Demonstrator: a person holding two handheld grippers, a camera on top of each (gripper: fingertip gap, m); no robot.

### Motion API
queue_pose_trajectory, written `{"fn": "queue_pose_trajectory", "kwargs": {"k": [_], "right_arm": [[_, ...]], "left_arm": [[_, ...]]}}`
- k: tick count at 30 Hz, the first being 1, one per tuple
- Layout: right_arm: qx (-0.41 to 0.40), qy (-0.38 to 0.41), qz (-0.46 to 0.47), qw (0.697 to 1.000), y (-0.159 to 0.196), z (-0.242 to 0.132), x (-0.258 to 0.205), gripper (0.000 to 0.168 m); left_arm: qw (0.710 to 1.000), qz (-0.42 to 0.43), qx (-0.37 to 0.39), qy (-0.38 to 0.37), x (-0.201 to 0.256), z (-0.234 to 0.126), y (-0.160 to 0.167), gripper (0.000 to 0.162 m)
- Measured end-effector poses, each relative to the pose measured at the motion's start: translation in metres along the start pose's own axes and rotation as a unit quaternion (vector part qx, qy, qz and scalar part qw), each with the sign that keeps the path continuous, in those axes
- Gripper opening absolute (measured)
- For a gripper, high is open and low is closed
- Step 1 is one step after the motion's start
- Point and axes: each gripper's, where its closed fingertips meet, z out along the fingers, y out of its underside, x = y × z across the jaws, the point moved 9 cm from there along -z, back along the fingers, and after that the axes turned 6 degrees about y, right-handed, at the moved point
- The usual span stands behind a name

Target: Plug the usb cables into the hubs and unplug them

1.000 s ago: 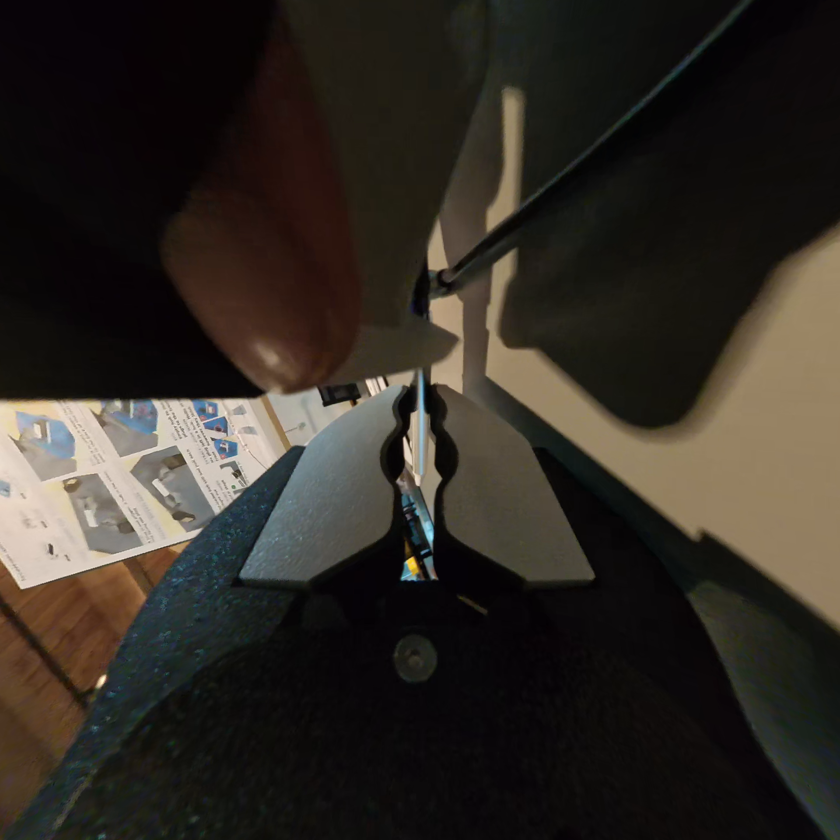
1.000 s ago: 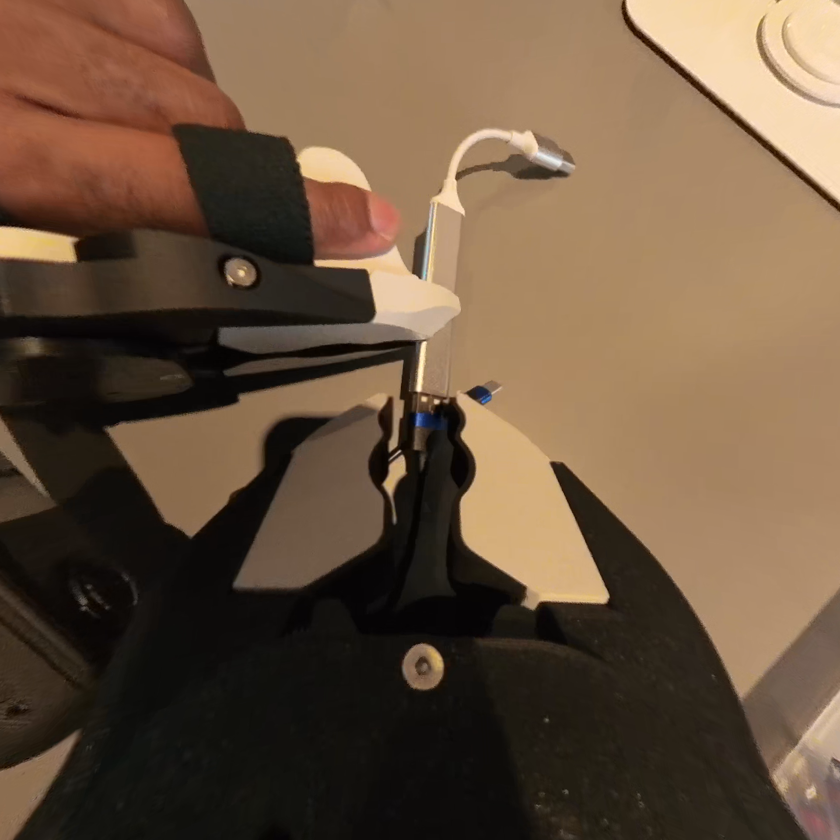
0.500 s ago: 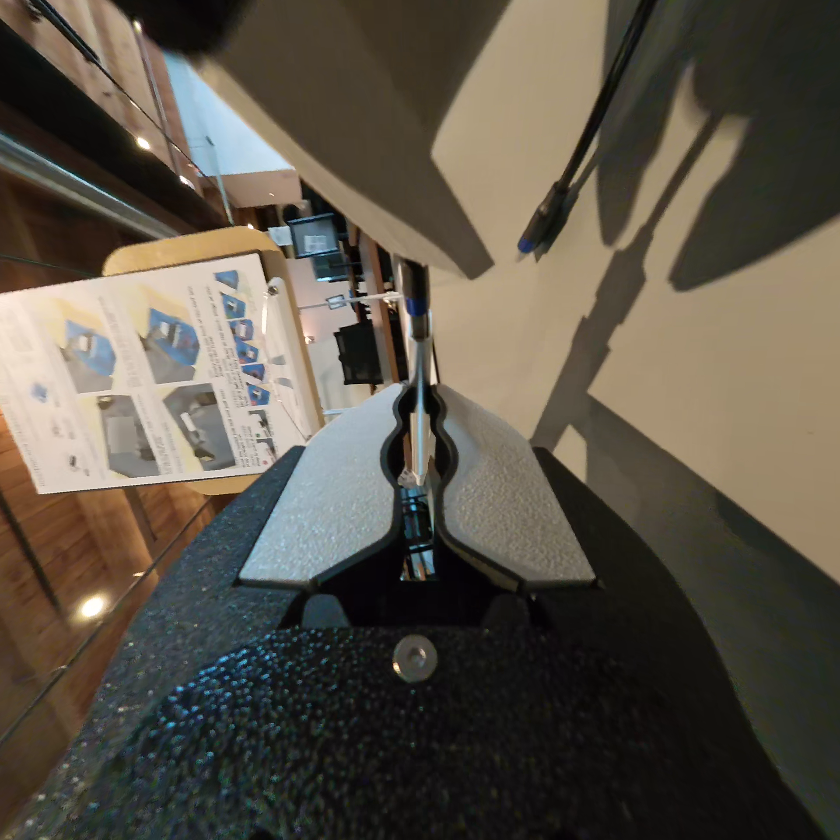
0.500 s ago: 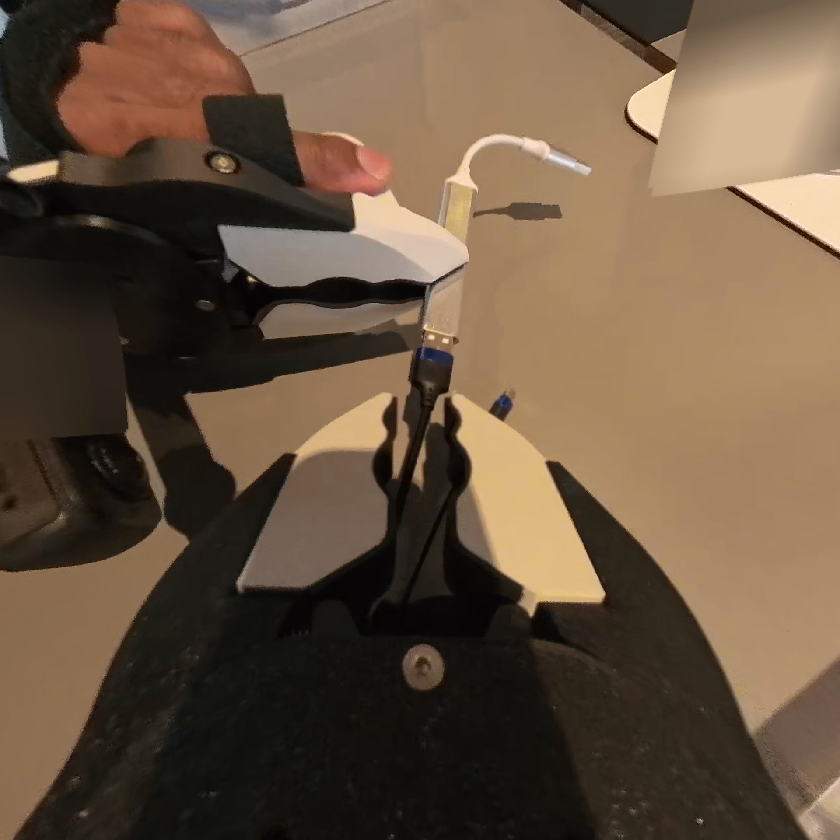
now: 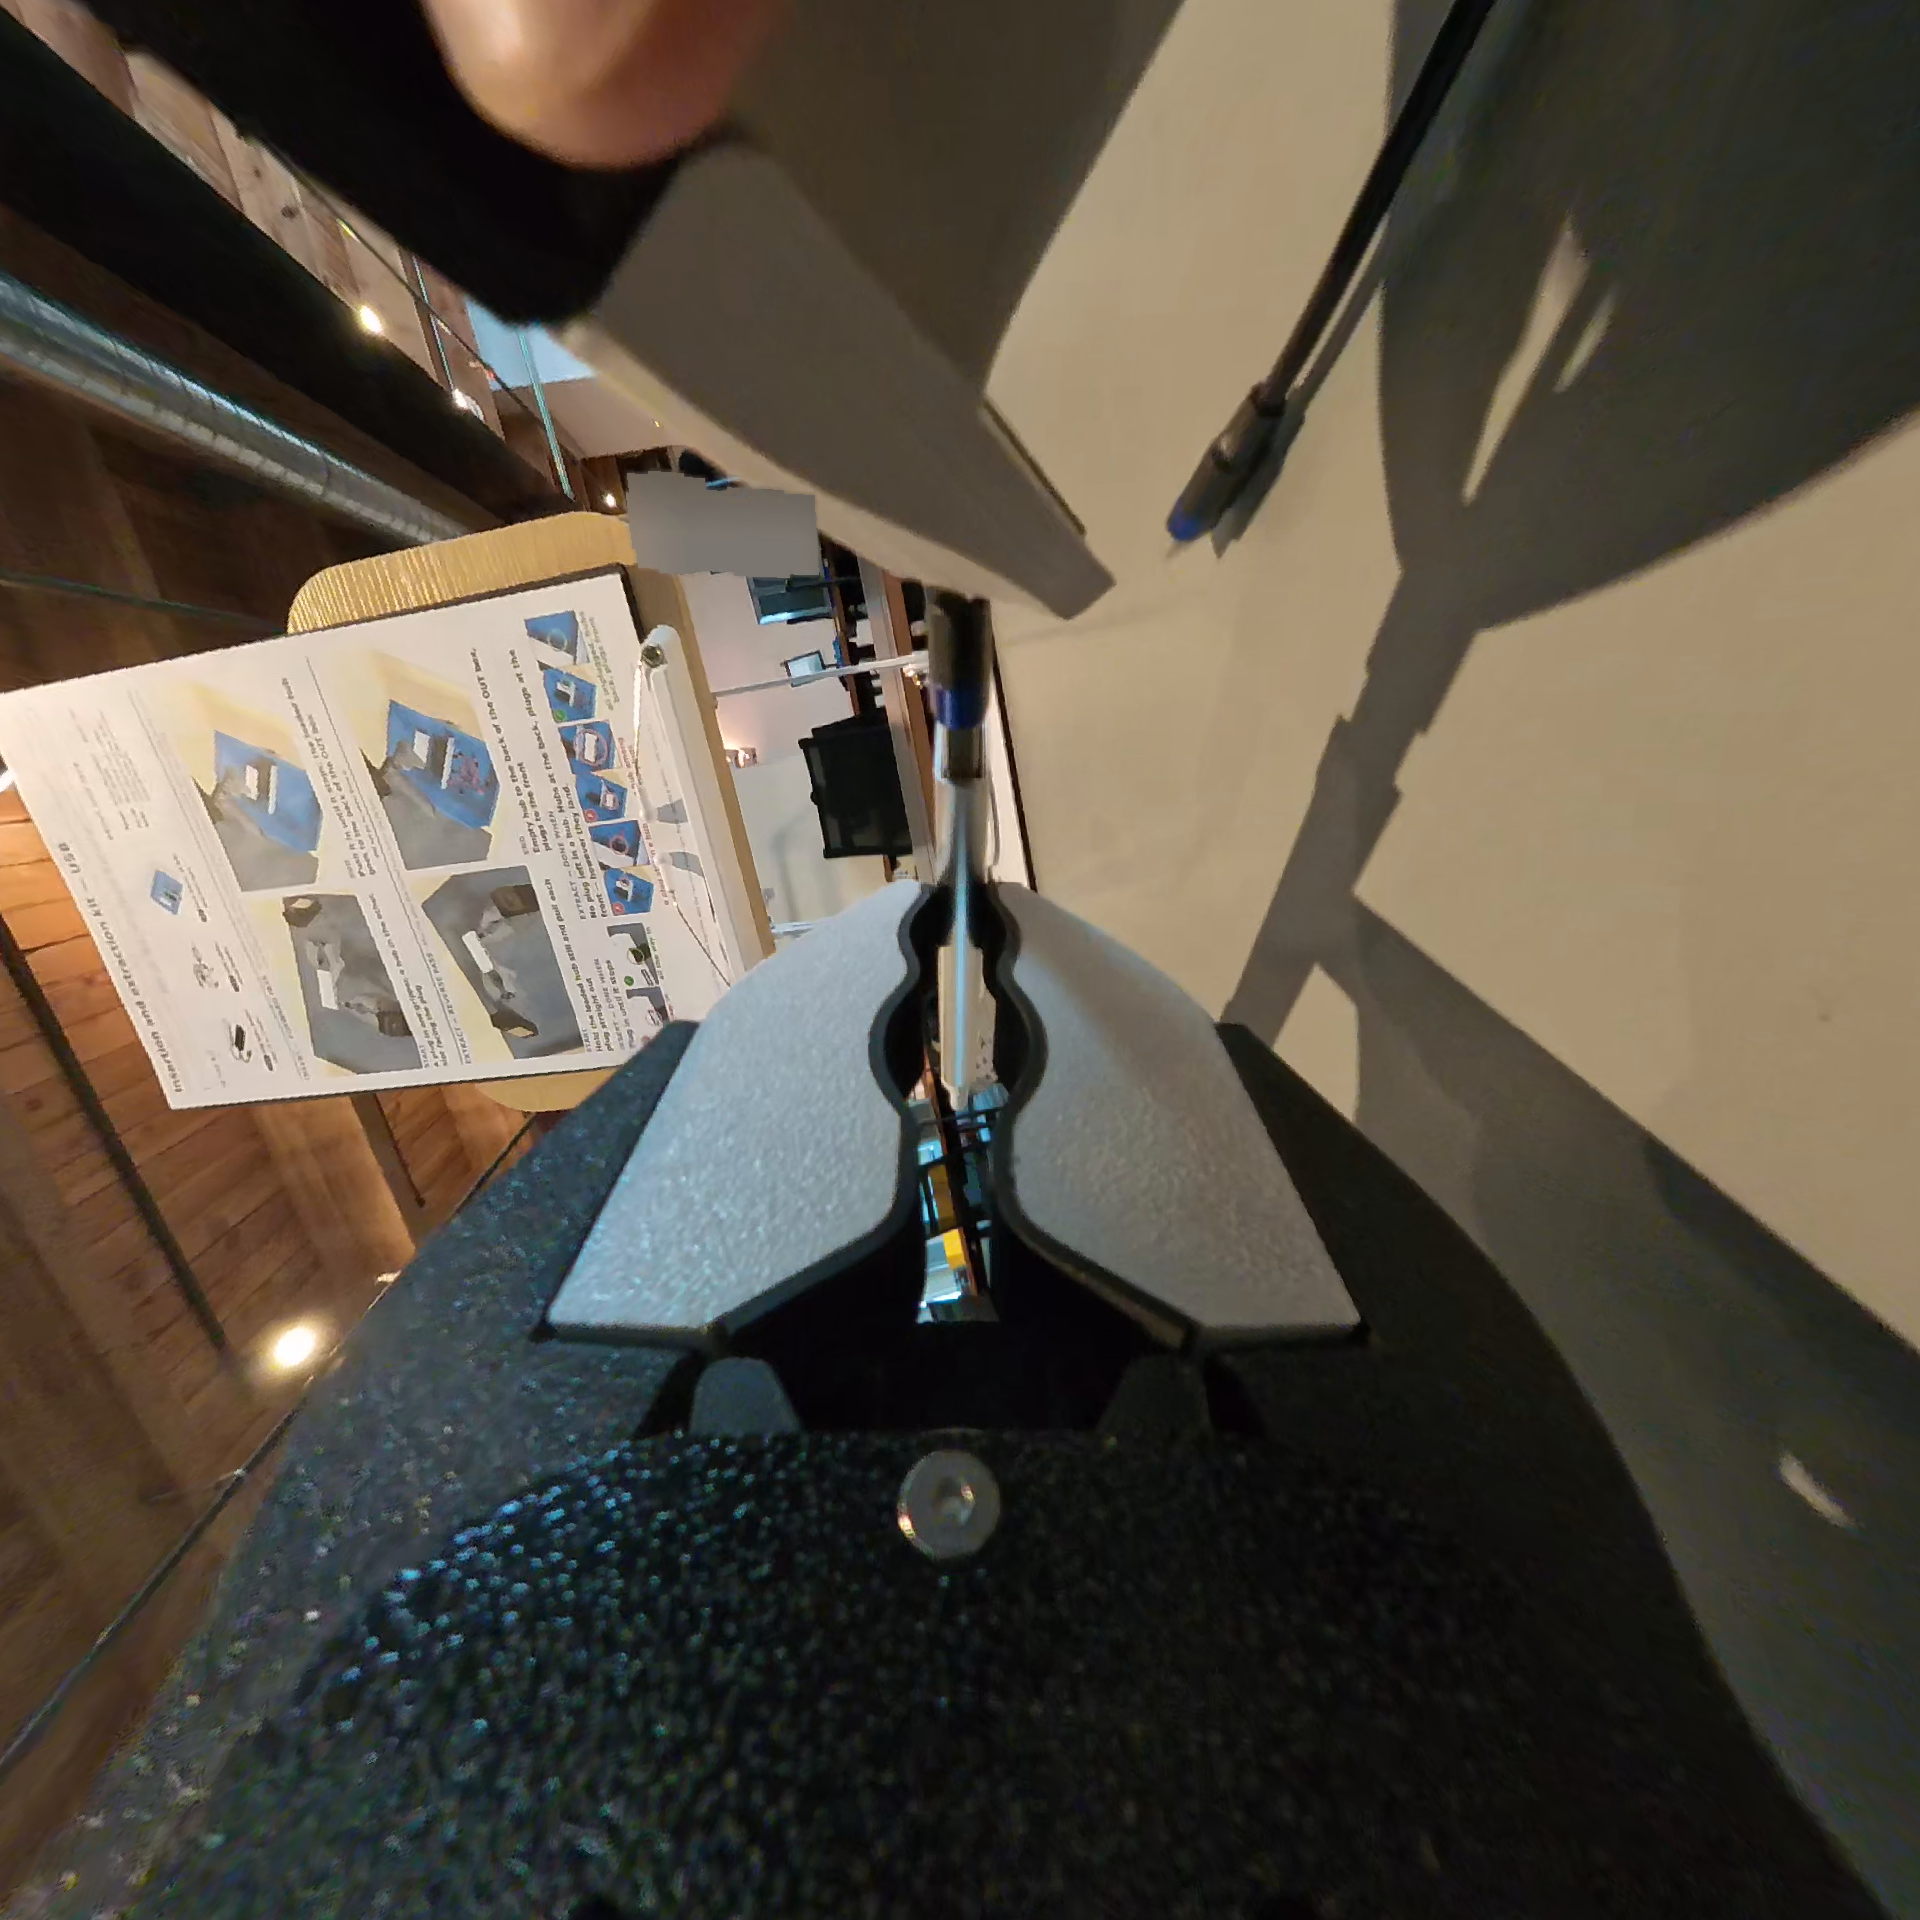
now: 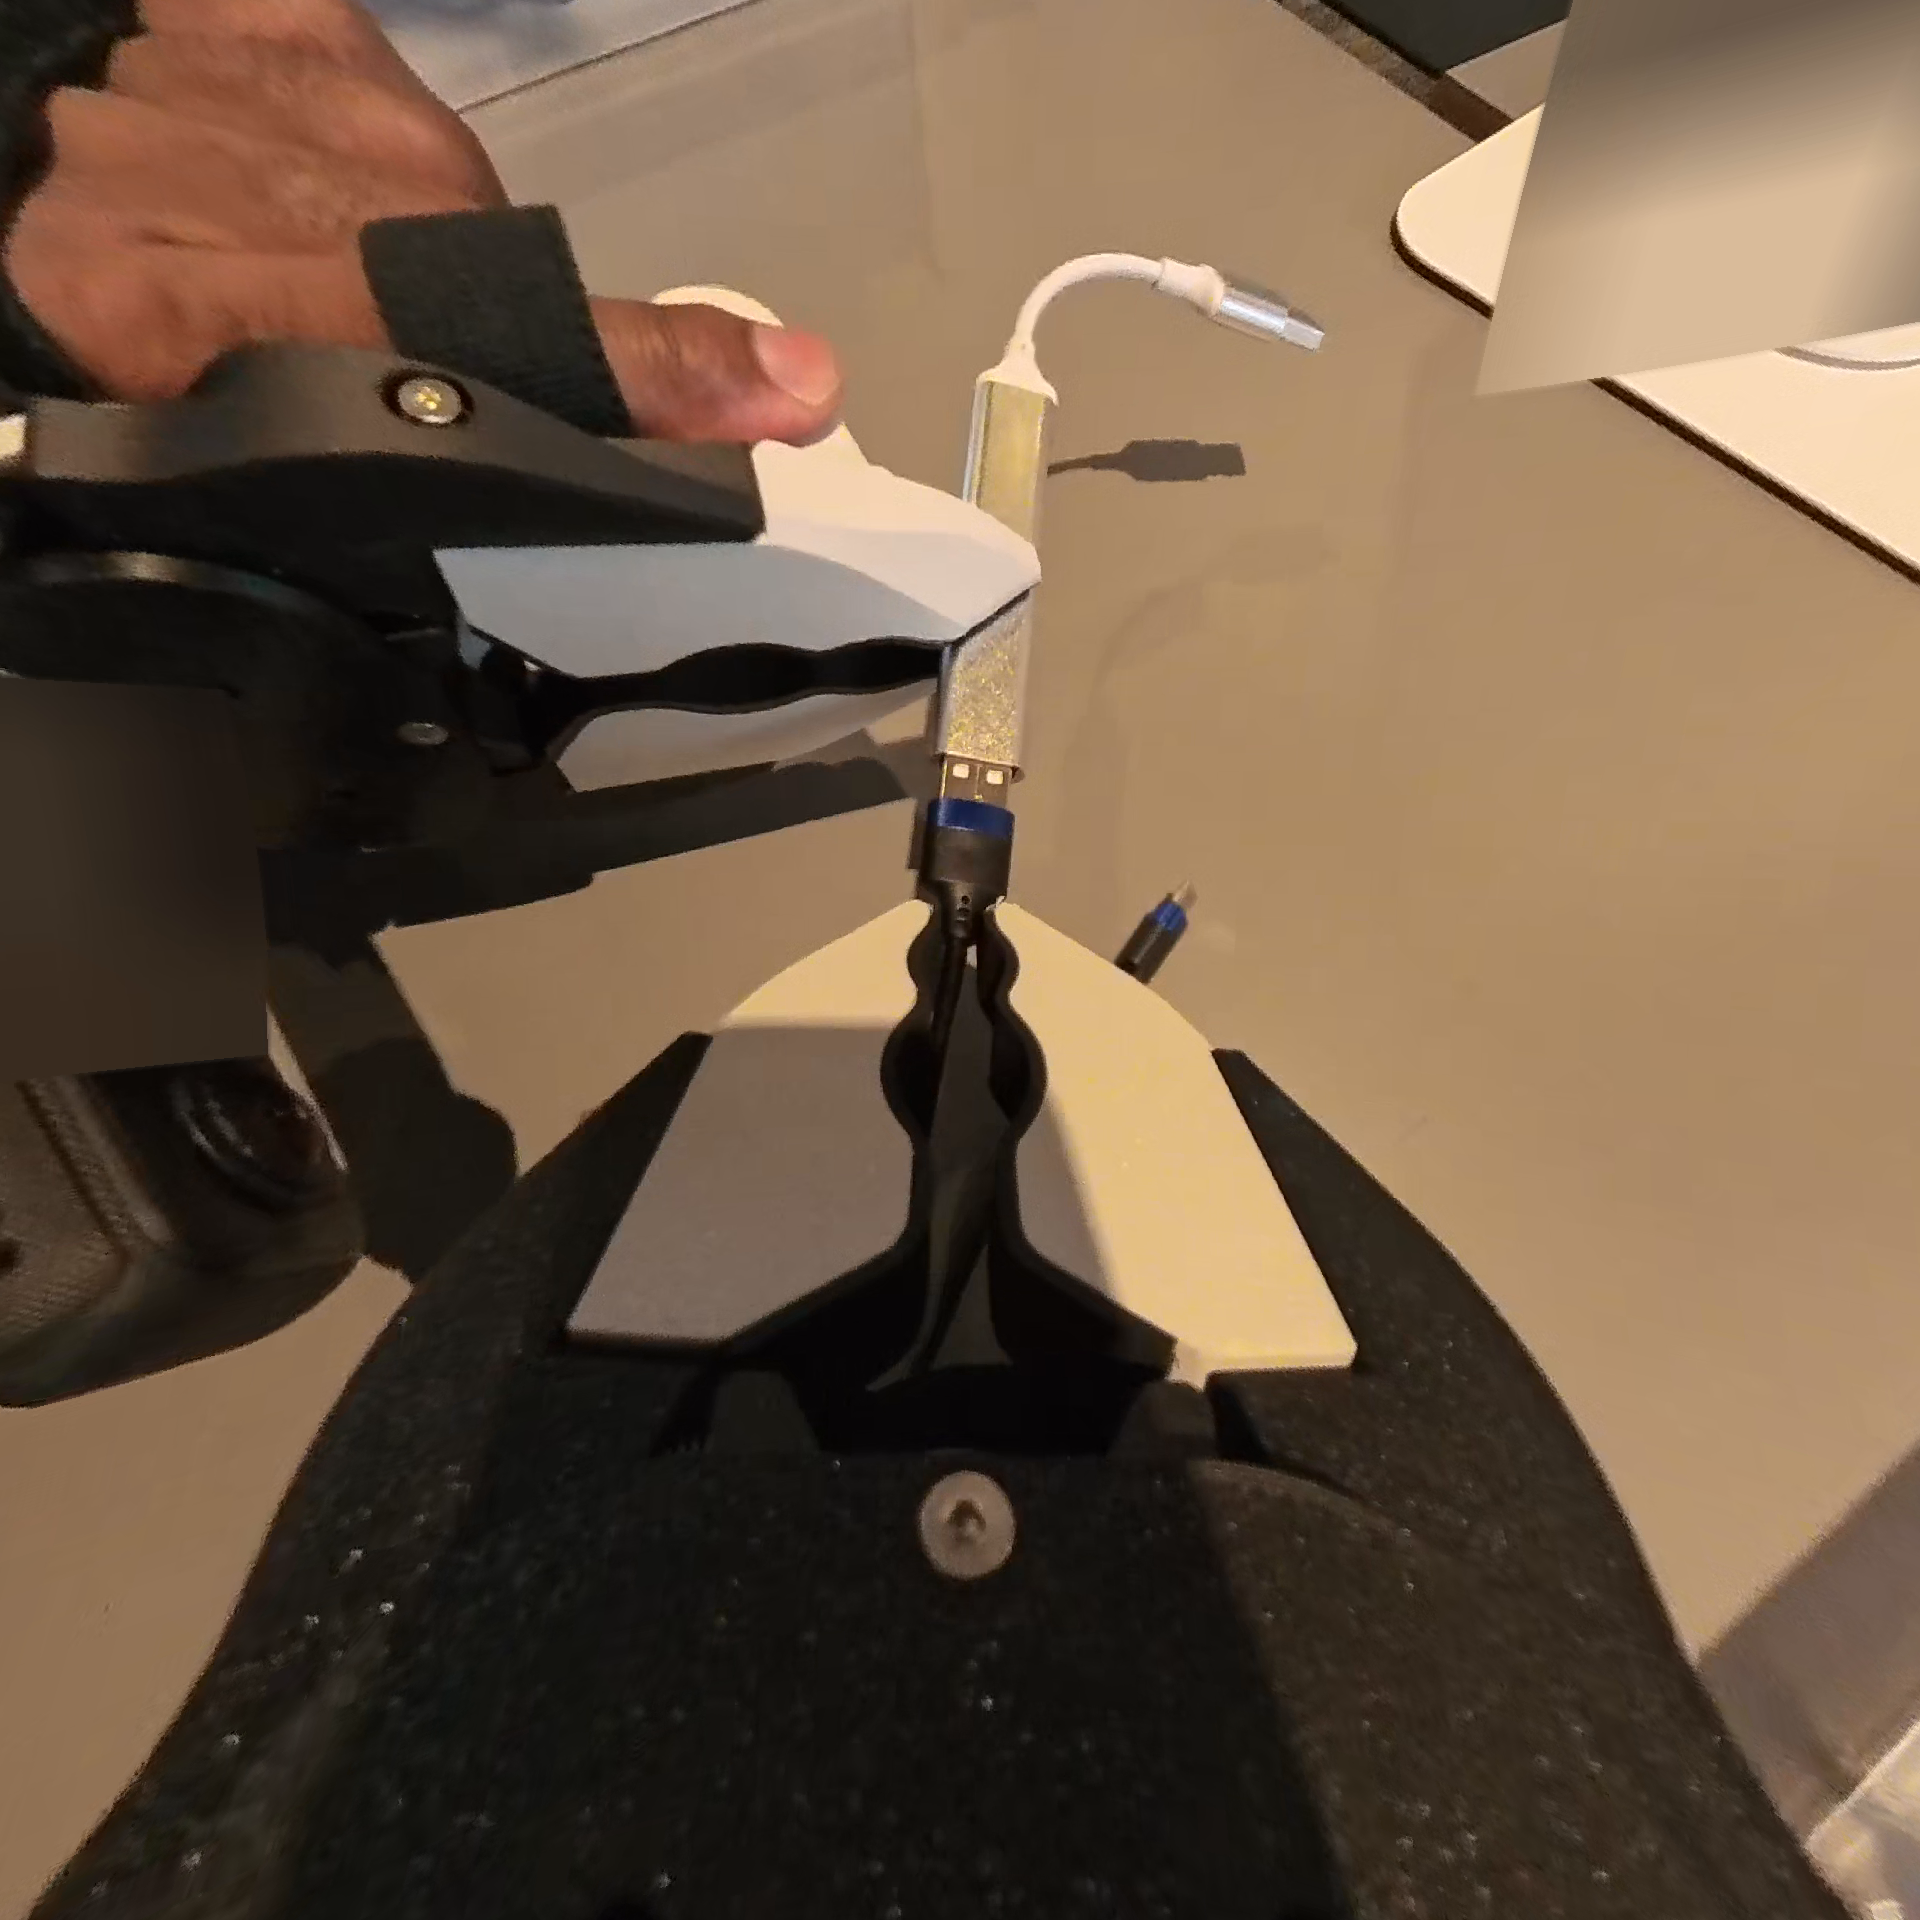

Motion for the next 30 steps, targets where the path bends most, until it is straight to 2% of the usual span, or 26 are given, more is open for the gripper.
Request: {"fn": "queue_pose_trajectory", "kwargs": {"k": [16, 30], "right_arm": [[-0.008, 0.003, -0.004, 1.0, 0.0036, 0.0033, 0.0026, 0.005], [0.011, 0.003, 0.0, 1.0, 0.004, 0.0064, 0.003, 0.005]], "left_arm": [[1.0, 0.017, -0.02, 0.006, 0.0055, -0.0009, -0.0053, 0.006], [0.999, -0.028, -0.023, 0.016, 0.0048, -0.0017, -0.0054, 0.006]]}}
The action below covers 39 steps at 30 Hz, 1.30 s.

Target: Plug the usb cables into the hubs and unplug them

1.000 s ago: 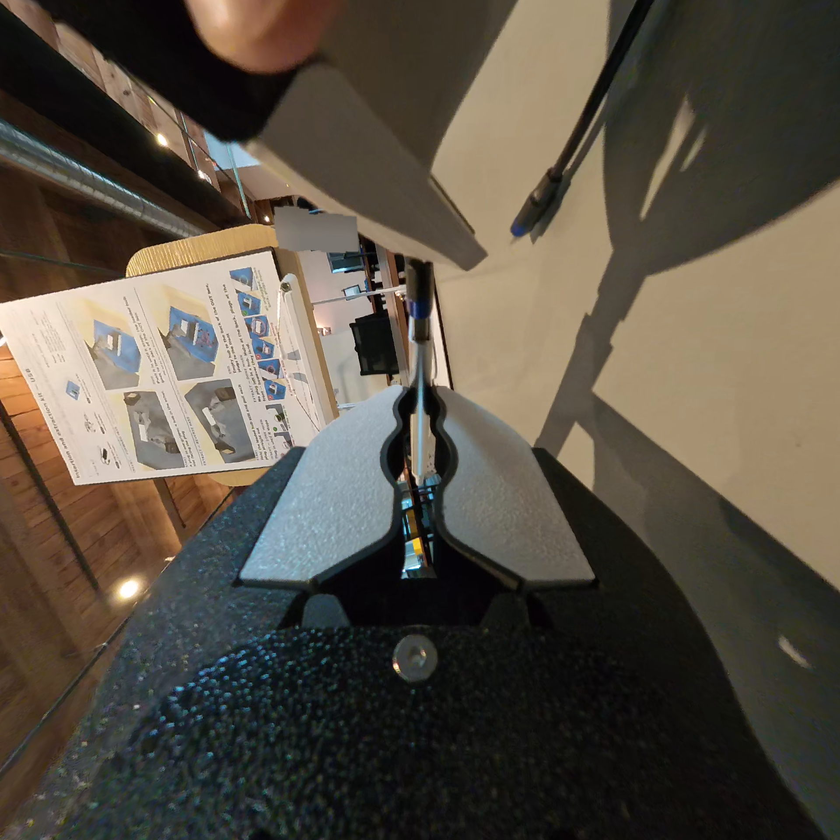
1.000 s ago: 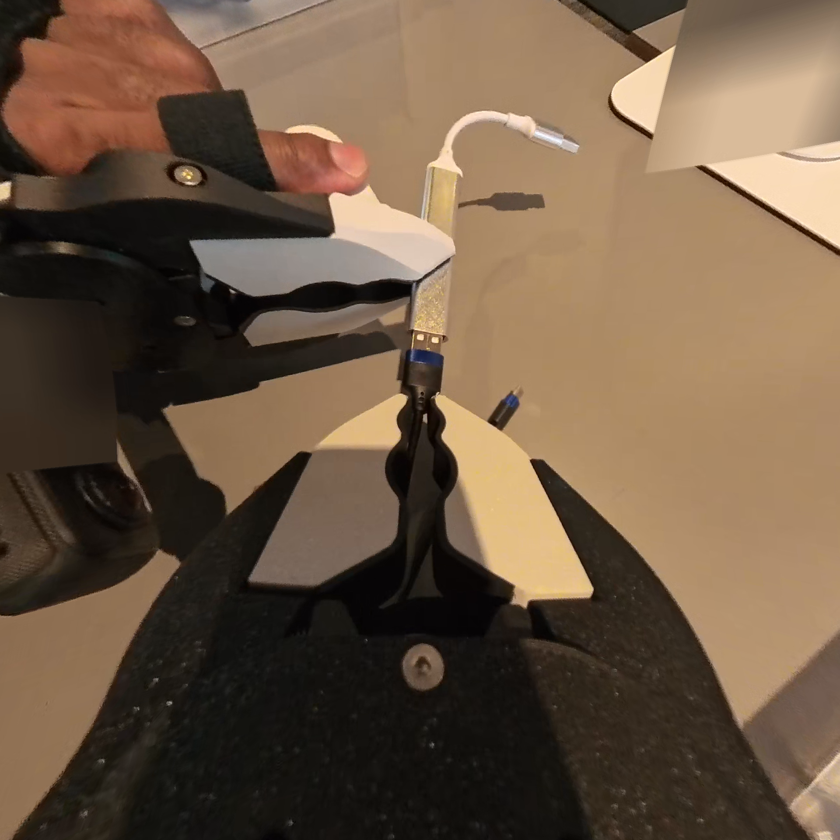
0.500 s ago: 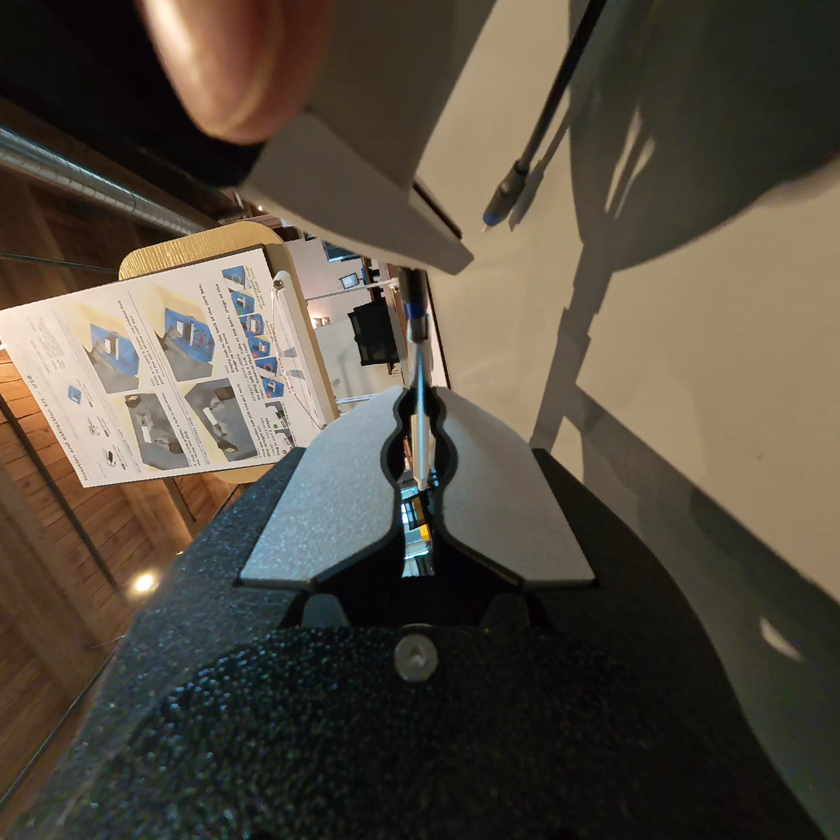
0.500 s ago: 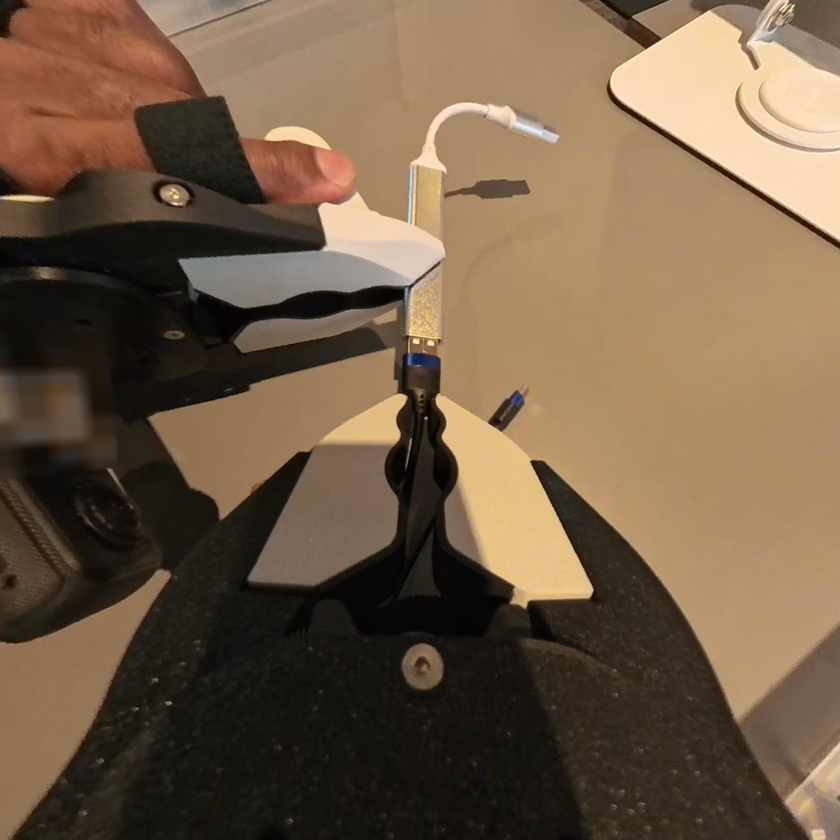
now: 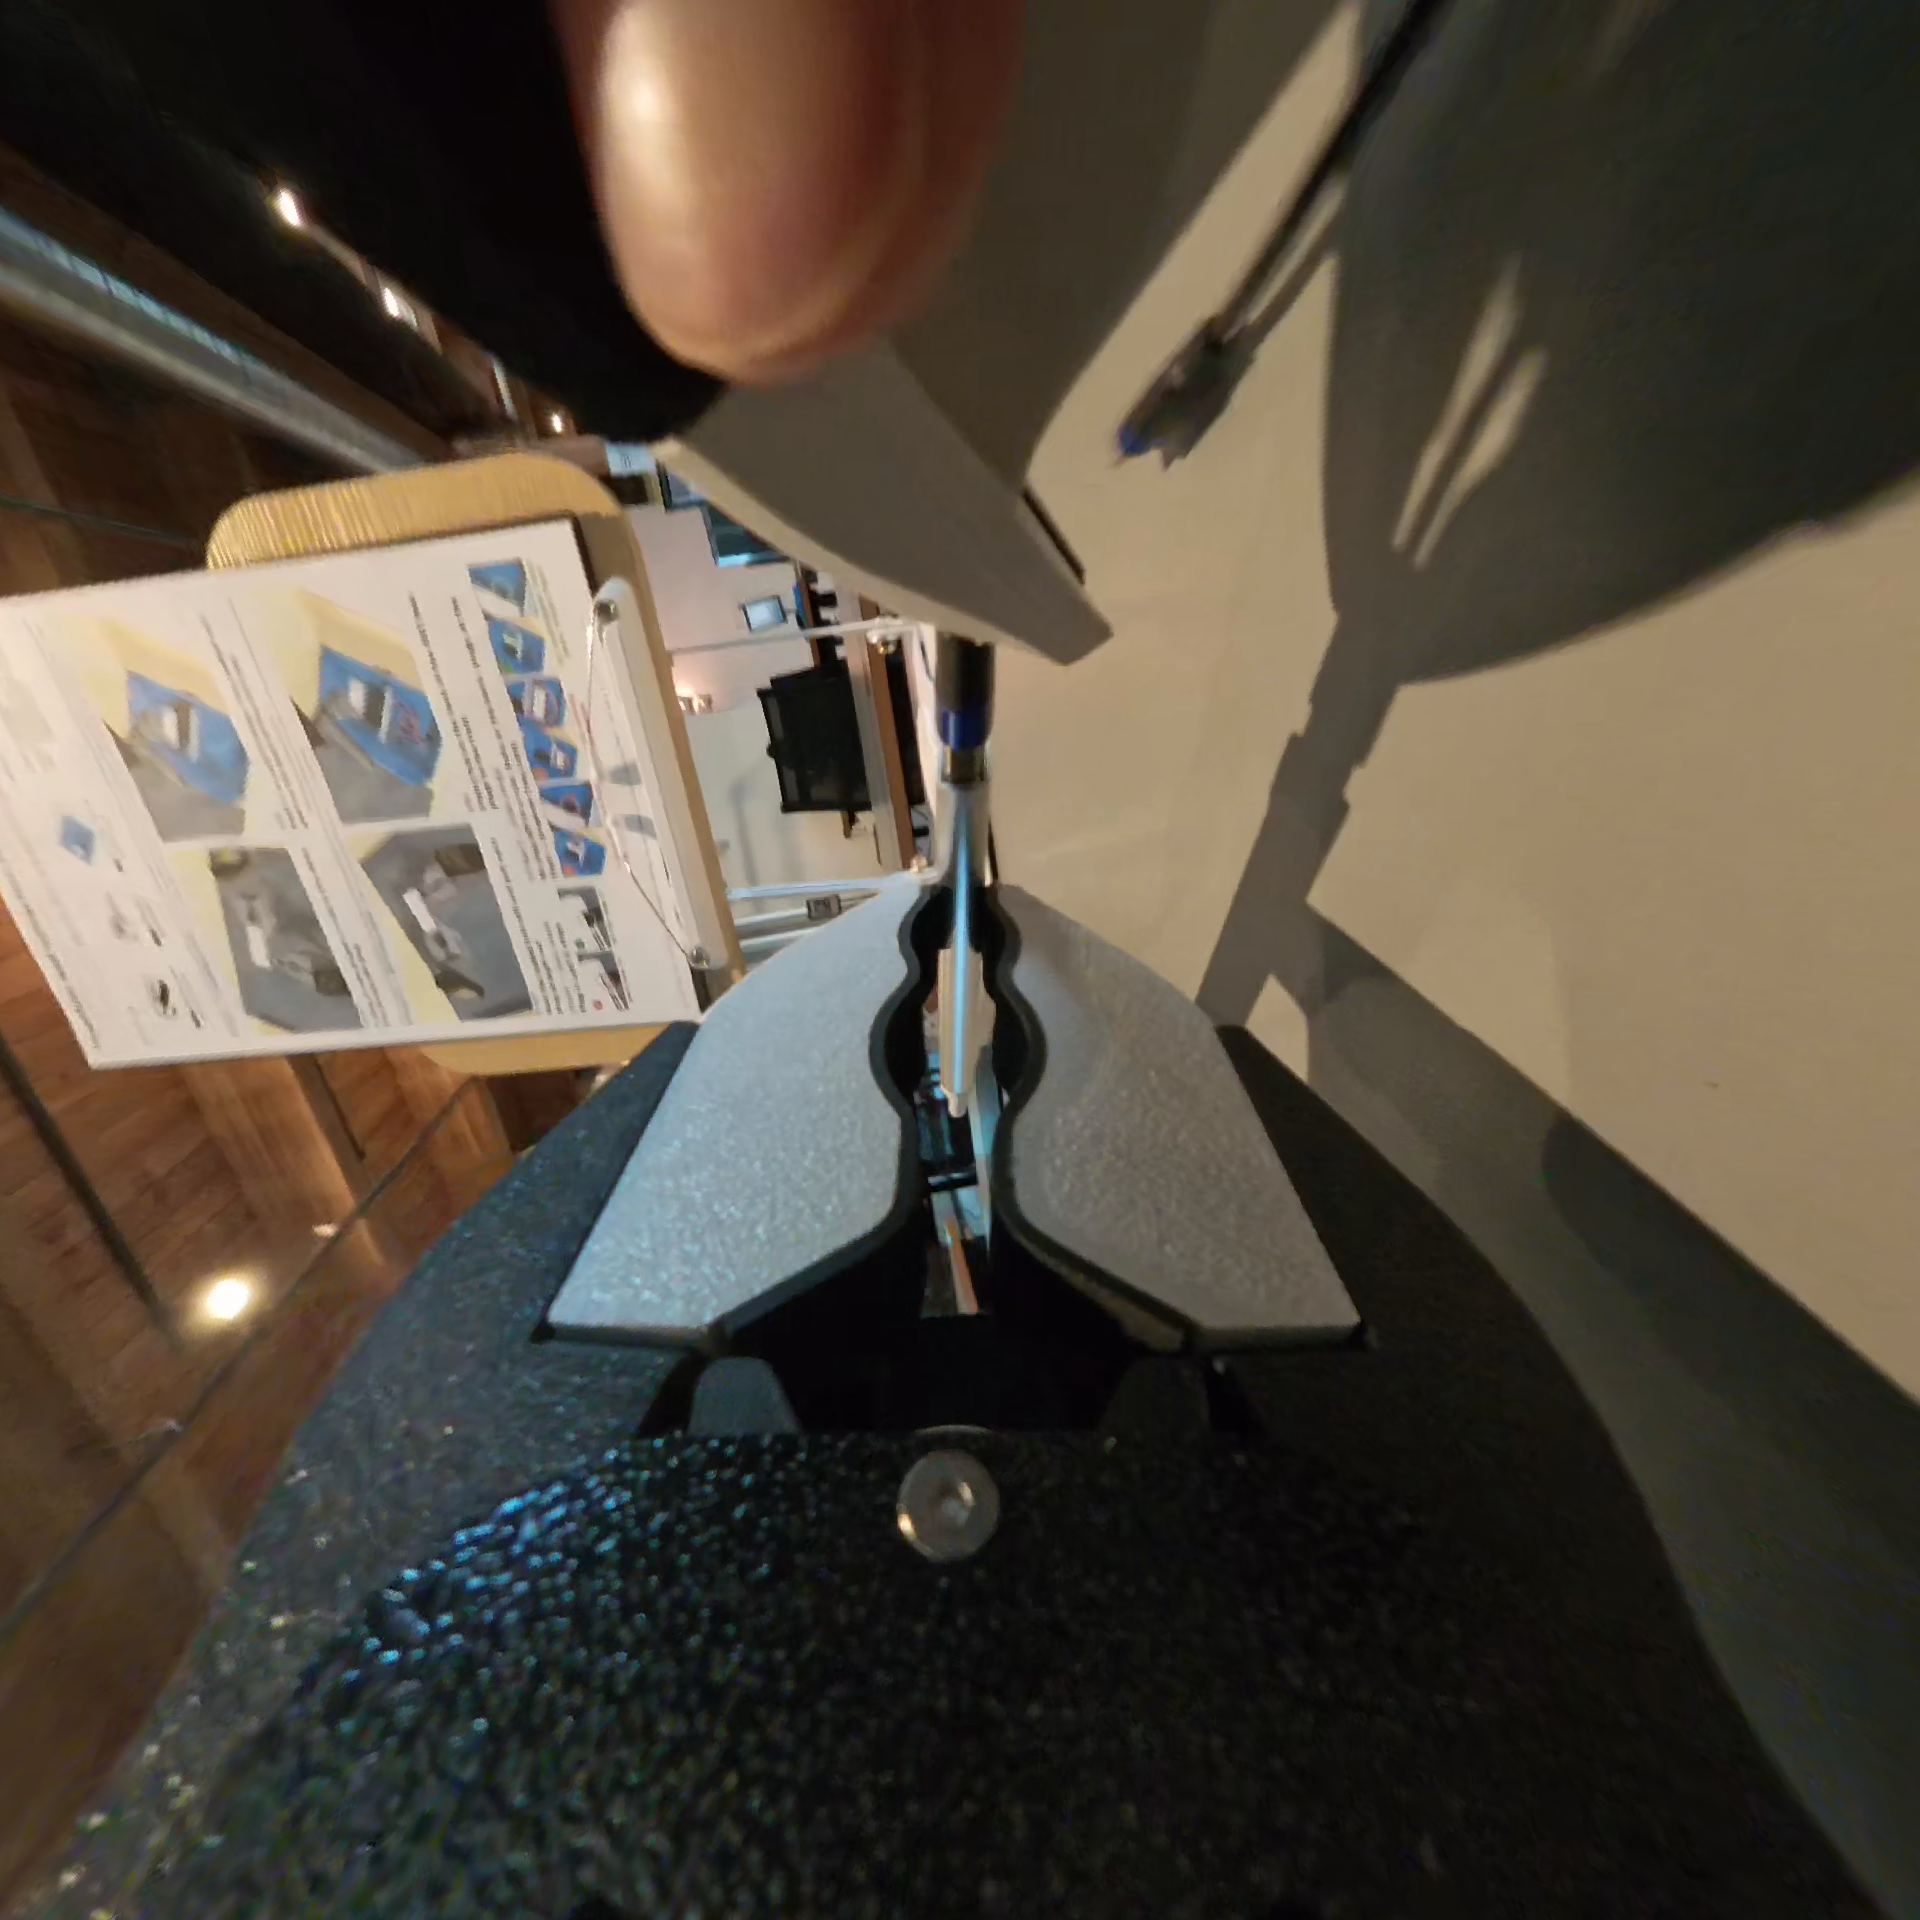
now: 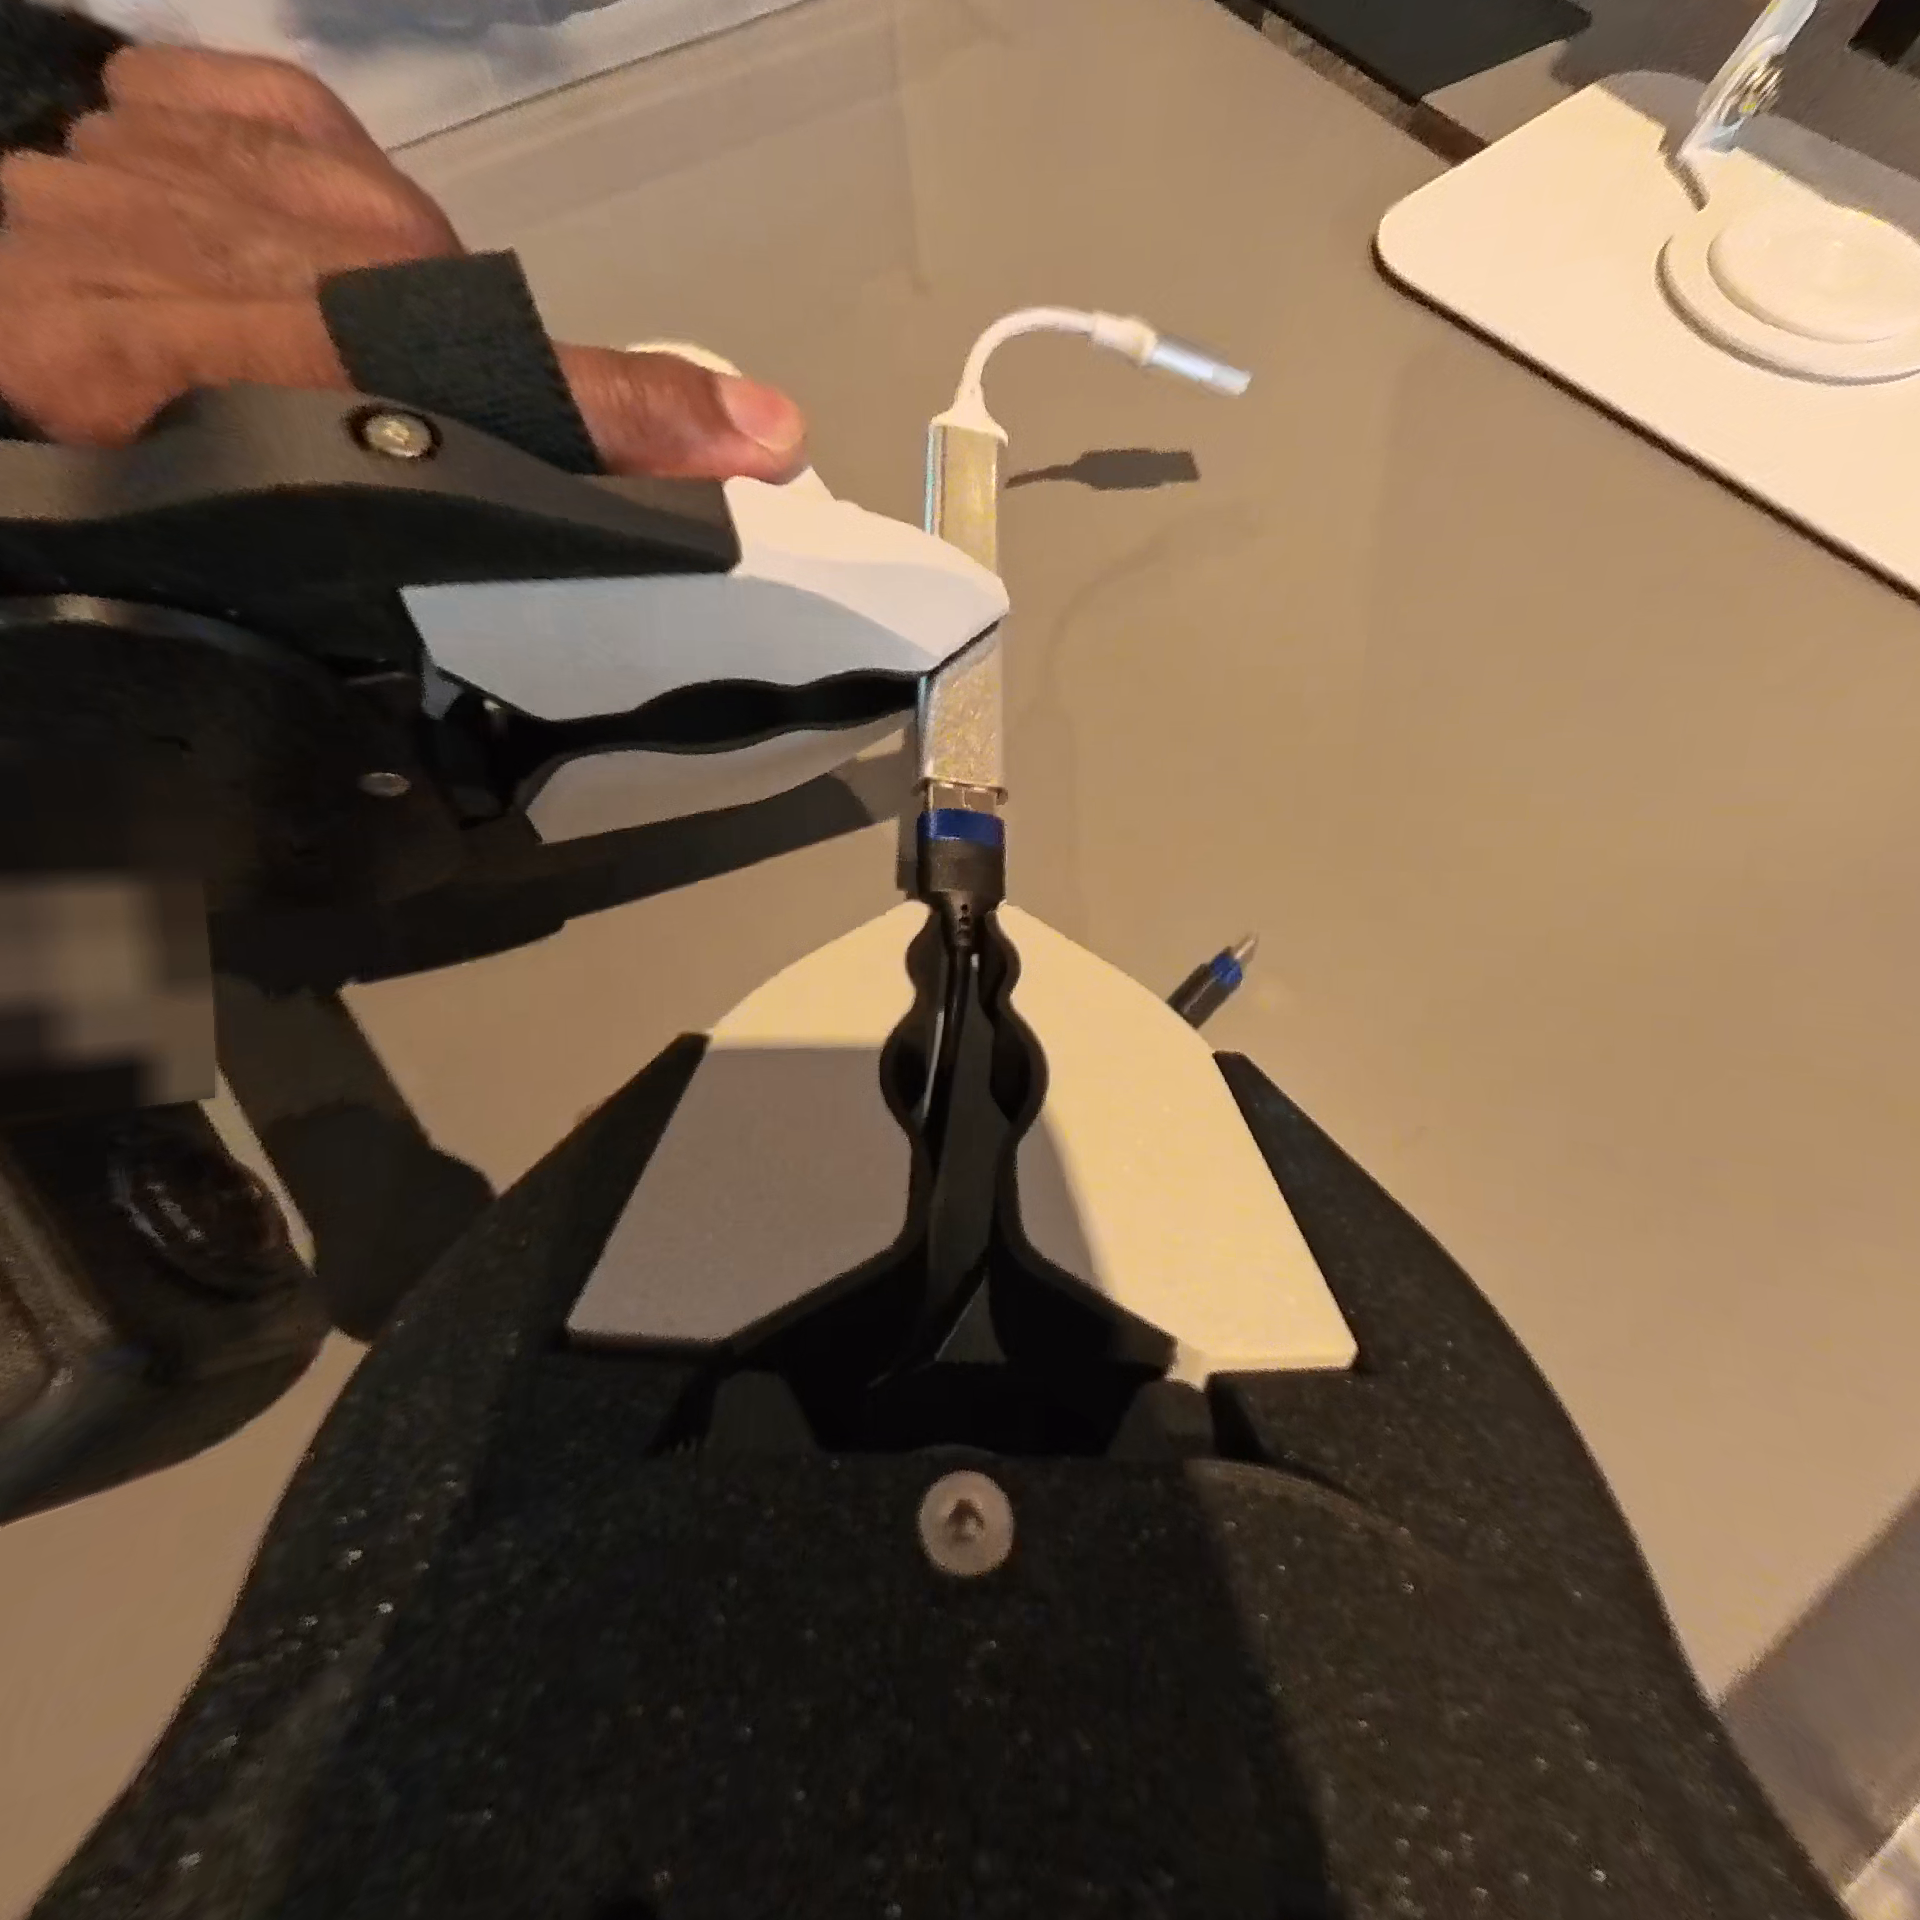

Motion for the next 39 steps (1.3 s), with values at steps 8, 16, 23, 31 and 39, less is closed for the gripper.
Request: {"fn": "queue_pose_trajectory", "kwargs": {"k": [8, 16, 23, 31, 39], "right_arm": [[-0.005, -0.003, -0.004, 1.0, 0.001, 0.001, 0.0, 0.005], [-0.006, -0.002, -0.01, 1.0, 0.002, 0.002, 0.0, 0.005], [-0.005, -0.001, -0.01, 1.0, 0.002, 0.003, 0.0, 0.005], [0.018, 0.013, -0.026, 0.999, -0.004, -0.001, -0.001, 0.009], [0.104, 0.018, -0.077, 0.991, -0.021, -0.018, -0.008, 0.037]], "left_arm": [[1.0, 0.017, 0.008, 0.002, 0.002, 0.0, -0.001, 0.005], [1.0, 0.018, 0.013, 0.007, 0.004, 0.001, -0.003, 0.005], [1.0, 0.017, 0.006, 0.006, 0.003, 0.001, -0.003, 0.006], [0.999, -0.014, 0.04, 0.013, -0.005, 0.006, 0.005, 0.007], [0.997, -0.066, 0.04, 0.027, -0.01, 0.01, 0.016, 0.007]]}}
